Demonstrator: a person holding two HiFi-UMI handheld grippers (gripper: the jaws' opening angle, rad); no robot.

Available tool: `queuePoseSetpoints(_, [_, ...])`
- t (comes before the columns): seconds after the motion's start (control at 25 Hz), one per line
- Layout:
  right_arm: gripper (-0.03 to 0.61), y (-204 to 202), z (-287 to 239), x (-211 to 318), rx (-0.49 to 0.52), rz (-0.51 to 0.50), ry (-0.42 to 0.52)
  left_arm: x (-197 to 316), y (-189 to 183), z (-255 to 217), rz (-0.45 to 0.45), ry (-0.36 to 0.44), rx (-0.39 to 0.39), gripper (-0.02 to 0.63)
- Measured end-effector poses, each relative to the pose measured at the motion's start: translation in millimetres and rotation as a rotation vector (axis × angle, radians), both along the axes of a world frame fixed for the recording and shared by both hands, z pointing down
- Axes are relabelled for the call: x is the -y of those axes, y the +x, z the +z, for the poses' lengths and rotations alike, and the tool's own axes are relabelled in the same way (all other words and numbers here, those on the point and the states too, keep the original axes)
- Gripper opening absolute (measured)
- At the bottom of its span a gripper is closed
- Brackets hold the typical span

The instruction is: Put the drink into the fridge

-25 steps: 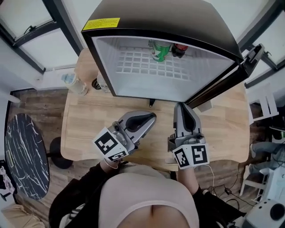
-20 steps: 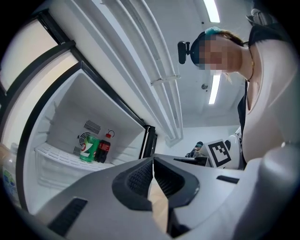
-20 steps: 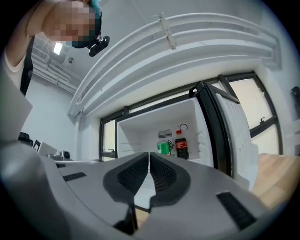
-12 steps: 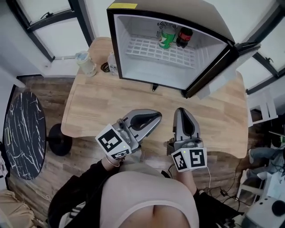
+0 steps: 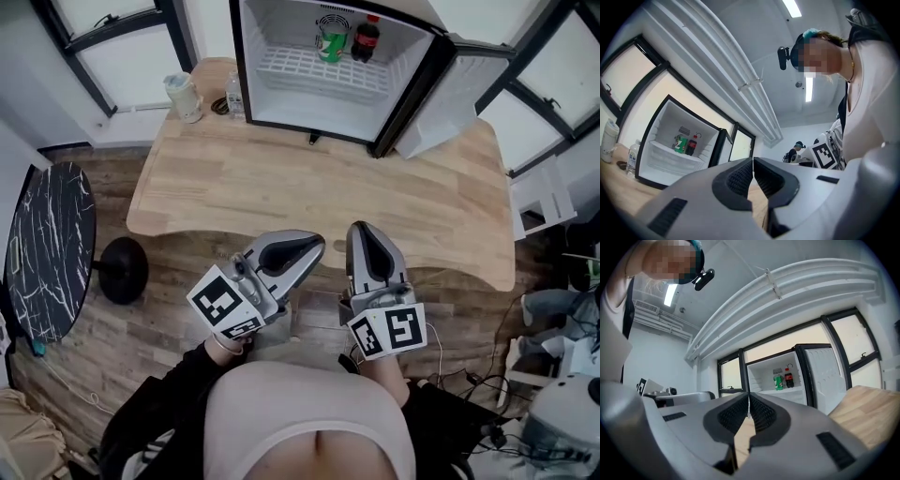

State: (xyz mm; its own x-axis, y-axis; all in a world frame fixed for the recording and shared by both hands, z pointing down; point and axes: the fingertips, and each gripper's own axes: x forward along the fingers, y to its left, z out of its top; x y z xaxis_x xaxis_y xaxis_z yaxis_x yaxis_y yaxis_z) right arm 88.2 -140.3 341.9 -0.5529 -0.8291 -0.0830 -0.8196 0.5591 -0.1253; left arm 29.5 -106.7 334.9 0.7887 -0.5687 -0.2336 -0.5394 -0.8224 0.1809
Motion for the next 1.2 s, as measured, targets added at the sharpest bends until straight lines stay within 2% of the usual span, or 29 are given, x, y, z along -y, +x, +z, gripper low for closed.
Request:
queuePoseSetpoints(0.4, [0.034,15.4,-10.8,-91.1,-0.011,-0.030,0.013,-91.2,19.8,-11.2,-0.013,0.023,0.000,0.012])
queuePoseSetpoints(0.84, [0.034,-7.5,-24.6,-128.8,-0.030,-0.063,0.046,-127.1,-1.5,-19.9,-0.042,0.043,-0.021,0.012])
queuePoseSetpoints(1.2, [0.034,-35.9,-25.2,-185.3,-0.014,-0.067,0.032,-182.1,-21.9,-19.2,-0.023,0.023,0.002,0.012])
